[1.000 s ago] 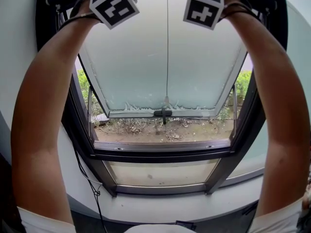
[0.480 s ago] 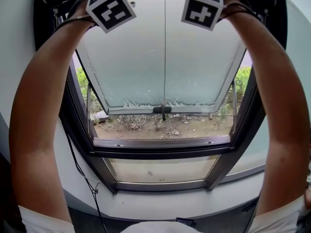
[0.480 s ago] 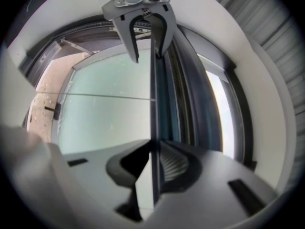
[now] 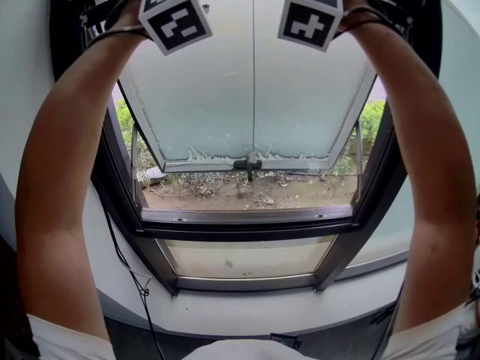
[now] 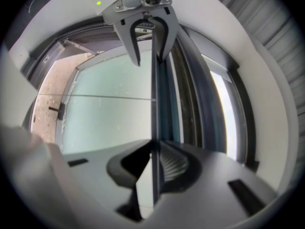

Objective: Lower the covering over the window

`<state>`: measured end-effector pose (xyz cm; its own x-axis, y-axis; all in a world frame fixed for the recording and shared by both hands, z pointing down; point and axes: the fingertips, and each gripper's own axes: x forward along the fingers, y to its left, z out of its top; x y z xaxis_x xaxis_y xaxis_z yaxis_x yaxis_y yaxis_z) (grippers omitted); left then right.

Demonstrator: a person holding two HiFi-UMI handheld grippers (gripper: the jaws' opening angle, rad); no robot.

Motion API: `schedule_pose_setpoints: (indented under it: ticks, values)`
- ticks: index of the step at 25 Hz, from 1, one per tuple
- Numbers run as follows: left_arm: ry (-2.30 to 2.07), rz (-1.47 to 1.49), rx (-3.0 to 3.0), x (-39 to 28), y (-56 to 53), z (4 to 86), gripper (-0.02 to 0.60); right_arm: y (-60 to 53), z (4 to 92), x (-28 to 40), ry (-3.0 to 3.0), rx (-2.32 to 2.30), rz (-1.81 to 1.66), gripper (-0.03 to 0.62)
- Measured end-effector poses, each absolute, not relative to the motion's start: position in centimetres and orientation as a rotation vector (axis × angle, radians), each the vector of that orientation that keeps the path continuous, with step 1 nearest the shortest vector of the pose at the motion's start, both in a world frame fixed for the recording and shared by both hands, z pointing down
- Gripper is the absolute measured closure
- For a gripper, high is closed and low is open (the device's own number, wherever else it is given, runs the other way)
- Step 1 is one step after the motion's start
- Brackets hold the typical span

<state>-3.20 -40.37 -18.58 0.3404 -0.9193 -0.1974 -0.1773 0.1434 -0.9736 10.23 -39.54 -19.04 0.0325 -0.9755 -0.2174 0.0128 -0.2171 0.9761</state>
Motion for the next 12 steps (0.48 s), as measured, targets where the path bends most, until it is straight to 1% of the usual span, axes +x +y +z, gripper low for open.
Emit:
schedule_pose_setpoints:
  ticks: [3, 5, 12]
  values:
    - [1.114, -0.784, -1.313, -3.3, -40.6, -17.7, 0.399, -39.5, -18.2, 10.2, -1.07, 1.366, -1.34, 0.526]
    - [1.102, -0.811, -1.291, -3.2, -40.5, -17.1, 0.428, -39.4, -17.7, 10.4, -1.077, 1.362, -1.336, 0.526]
    - [1.061, -0.911, -1.354, -3.4, -40.5, -13.3, 0.428, -39.2, -14.4, 10.2, -1.081, 1.317, -1.315, 0.534]
